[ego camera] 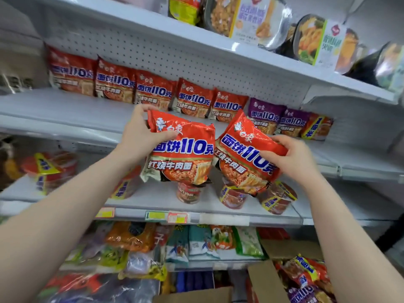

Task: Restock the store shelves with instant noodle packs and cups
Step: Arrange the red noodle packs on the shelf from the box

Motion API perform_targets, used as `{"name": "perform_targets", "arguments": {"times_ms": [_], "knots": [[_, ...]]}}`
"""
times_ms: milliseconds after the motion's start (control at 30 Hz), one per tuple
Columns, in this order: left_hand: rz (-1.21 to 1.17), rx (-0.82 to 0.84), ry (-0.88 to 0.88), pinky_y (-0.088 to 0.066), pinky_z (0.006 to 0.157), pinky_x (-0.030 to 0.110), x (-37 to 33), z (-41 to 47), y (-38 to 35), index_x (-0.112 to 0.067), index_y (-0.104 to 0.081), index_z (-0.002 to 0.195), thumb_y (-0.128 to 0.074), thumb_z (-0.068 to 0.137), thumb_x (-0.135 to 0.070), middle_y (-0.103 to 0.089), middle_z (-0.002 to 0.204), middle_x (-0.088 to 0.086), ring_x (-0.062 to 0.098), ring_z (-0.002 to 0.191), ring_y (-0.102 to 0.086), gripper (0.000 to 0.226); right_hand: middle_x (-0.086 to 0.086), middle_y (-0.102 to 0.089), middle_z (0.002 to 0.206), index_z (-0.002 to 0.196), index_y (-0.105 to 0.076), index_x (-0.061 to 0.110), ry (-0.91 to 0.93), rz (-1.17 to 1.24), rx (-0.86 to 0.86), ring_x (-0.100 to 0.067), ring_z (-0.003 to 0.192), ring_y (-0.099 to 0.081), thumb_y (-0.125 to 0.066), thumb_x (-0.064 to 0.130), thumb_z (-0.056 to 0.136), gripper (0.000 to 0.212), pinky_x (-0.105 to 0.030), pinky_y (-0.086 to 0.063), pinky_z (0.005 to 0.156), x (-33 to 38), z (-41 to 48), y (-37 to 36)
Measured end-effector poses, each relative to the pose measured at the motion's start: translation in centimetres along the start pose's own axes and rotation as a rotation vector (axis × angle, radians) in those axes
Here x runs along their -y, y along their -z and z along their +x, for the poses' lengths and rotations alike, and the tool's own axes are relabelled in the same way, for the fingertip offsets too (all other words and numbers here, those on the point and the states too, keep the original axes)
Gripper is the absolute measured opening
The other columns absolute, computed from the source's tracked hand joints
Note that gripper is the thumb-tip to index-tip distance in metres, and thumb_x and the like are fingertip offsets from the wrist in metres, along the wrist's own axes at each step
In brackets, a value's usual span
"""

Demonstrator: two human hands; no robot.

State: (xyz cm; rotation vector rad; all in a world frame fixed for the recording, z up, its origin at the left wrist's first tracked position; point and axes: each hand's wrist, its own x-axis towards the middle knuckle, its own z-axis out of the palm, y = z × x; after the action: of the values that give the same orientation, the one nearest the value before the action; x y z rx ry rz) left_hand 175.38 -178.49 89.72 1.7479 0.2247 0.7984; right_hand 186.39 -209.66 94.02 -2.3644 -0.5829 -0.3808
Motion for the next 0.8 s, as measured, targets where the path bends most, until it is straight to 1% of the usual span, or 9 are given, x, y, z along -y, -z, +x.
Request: {"name": "perform_targets", "arguments": {"times_ms": [67,133,233,333,433,500,633,733,800], "knots": [[0.005,-0.029,-0.003,-0.06,0.075,0.04,-0.1,1.0,2.2,-0.032,-0.04,0.122,-0.089,0.066,-0.033,-0.064,0.11,-0.003,0.016,0.091,-0.07,0.074,0.001,-0.064,0.123,0.13,-0.057,0.025,0.024,0.05,-0.033,-0.016,0.101,-0.062,-0.075,0.031,0.086,0.049,-0.032,-0.055,0.076,2.1,1.0,-1.0],[0.013,-0.062,-0.019,-0.059,0.075,0.036,-0.1,2.0,4.6,-0.031,-0.04,0.121,-0.089,0.066,-0.033,-0.062,0.109,-0.007,0.013,0.091,-0.068,0.074,-0.002,-0.062,0.126,0.128,-0.056,0.024,0.038,0.136,-0.068,-0.018,0.104,-0.062,-0.077,0.027,0.085,0.048,-0.027,-0.053,0.072,4.3,2.0,-2.3],[0.034,-0.097,-0.046,-0.056,0.075,0.028,0.1,3.8,8.4,-0.027,-0.041,0.119,-0.088,0.068,-0.029,-0.06,0.105,-0.012,0.006,0.093,-0.065,0.069,-0.002,-0.062,0.126,0.125,-0.055,0.025,0.066,0.202,-0.094,-0.019,0.107,-0.063,-0.078,0.026,0.084,0.047,-0.03,-0.056,0.073,8.5,3.6,-4.6],[0.041,-0.109,-0.038,-0.058,0.078,0.034,0.6,5.9,12.9,-0.025,-0.046,0.115,-0.086,0.07,-0.03,-0.063,0.102,-0.012,0.009,0.091,-0.067,0.062,0.0,-0.062,0.126,0.124,-0.055,0.026,0.102,0.192,-0.106,-0.018,0.105,-0.064,-0.078,0.029,0.083,0.047,-0.033,-0.058,0.077,13.0,5.3,-7.2],[0.047,-0.134,-0.04,-0.059,0.08,0.039,1.1,8.2,18.0,-0.021,-0.053,0.113,-0.087,0.068,-0.03,-0.068,0.102,-0.006,0.012,0.088,-0.07,0.058,0.0,-0.063,0.127,0.122,-0.056,0.028,0.124,0.217,-0.099,-0.018,0.107,-0.064,-0.079,0.03,0.083,0.046,-0.042,-0.058,0.085,17.7,6.9,-10.5],[0.073,-0.17,-0.043,-0.059,0.08,0.04,1.6,9.5,21.7,-0.022,-0.053,0.112,-0.088,0.067,-0.033,-0.069,0.102,-0.007,0.012,0.088,-0.07,0.058,0.0,-0.062,0.127,0.123,-0.056,0.027,0.145,0.229,-0.086,-0.018,0.106,-0.063,-0.078,0.029,0.084,0.045,-0.038,-0.057,0.084,21.0,7.9,-13.0],[0.078,-0.214,-0.023,-0.059,0.081,0.044,3.0,11.6,28.1,-0.022,-0.054,0.114,-0.088,0.068,-0.031,-0.07,0.105,-0.001,0.017,0.088,-0.071,0.058,0.001,-0.062,0.126,0.122,-0.056,0.026,0.192,0.261,-0.054,-0.014,0.101,-0.061,-0.076,0.025,0.085,0.042,-0.026,-0.052,0.073,26.3,9.6,-17.4],[0.052,-0.246,0.003,-0.06,0.079,0.043,4.5,12.9,32.9,-0.022,-0.053,0.116,-0.086,0.07,-0.028,-0.07,0.102,-0.003,0.015,0.085,-0.072,0.057,0.0,-0.063,0.126,0.127,-0.056,0.023,0.207,0.255,-0.051,-0.014,0.1,-0.061,-0.076,0.025,0.085,0.047,-0.031,-0.055,0.079,30.0,10.7,-20.9],[0.031,-0.257,0.021,-0.06,0.079,0.045,5.5,13.4,35.5,-0.02,-0.054,0.118,-0.086,0.069,-0.029,-0.071,0.103,-0.001,0.017,0.086,-0.073,0.059,0.0,-0.063,0.127,0.13,-0.057,0.021,0.235,0.253,-0.046,-0.014,0.101,-0.062,-0.076,0.024,0.085,0.049,-0.03,-0.054,0.08,32.1,11.4,-22.9]]}}
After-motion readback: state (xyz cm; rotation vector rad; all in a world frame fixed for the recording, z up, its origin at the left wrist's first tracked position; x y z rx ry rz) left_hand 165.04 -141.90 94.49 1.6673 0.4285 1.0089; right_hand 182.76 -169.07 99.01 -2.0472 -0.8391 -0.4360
